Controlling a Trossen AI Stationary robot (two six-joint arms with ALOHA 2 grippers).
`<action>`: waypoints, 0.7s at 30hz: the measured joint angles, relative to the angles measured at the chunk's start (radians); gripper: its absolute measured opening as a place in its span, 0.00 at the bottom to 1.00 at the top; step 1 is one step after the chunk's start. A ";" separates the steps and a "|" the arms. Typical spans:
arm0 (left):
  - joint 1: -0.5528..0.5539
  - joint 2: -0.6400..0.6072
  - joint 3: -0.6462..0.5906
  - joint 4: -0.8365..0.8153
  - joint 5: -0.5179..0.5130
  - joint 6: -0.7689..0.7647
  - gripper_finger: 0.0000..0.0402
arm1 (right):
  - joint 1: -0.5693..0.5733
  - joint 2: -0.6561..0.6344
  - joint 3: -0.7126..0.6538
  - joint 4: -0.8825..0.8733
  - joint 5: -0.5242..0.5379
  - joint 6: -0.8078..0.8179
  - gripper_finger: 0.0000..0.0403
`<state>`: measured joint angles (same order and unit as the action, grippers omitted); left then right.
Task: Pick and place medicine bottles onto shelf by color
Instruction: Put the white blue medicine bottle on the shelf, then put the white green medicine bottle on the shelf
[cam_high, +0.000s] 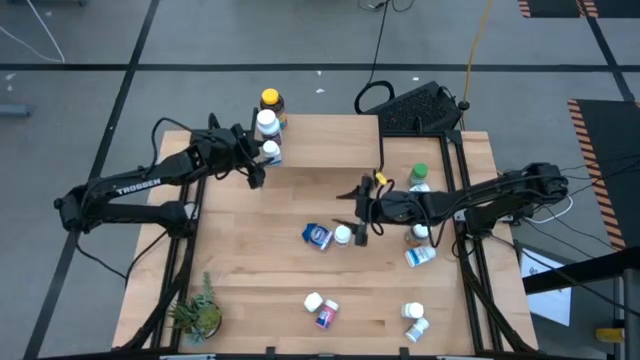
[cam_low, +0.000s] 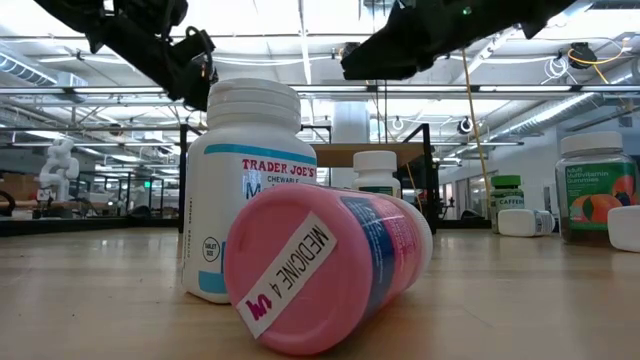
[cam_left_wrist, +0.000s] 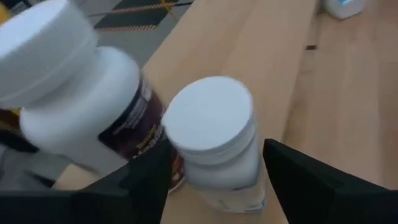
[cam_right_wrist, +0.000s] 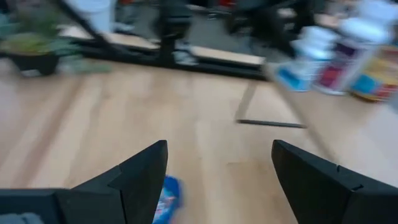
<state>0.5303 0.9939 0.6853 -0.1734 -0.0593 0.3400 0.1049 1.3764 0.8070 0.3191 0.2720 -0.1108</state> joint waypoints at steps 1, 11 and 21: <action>0.001 0.000 0.000 0.000 -0.018 -0.002 0.65 | 0.000 0.004 0.000 0.000 -0.016 0.001 0.70; -0.002 -0.065 0.001 -0.015 -0.101 -0.024 0.69 | 0.001 0.007 0.000 -0.086 -0.173 0.010 0.70; -0.146 -0.178 0.002 -0.025 0.078 -0.212 0.69 | 0.023 0.008 -0.058 -0.158 -0.372 0.048 0.70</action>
<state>0.3844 0.8162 0.6876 -0.1984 0.0182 0.1281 0.1280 1.3846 0.7489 0.1609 -0.1000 -0.0631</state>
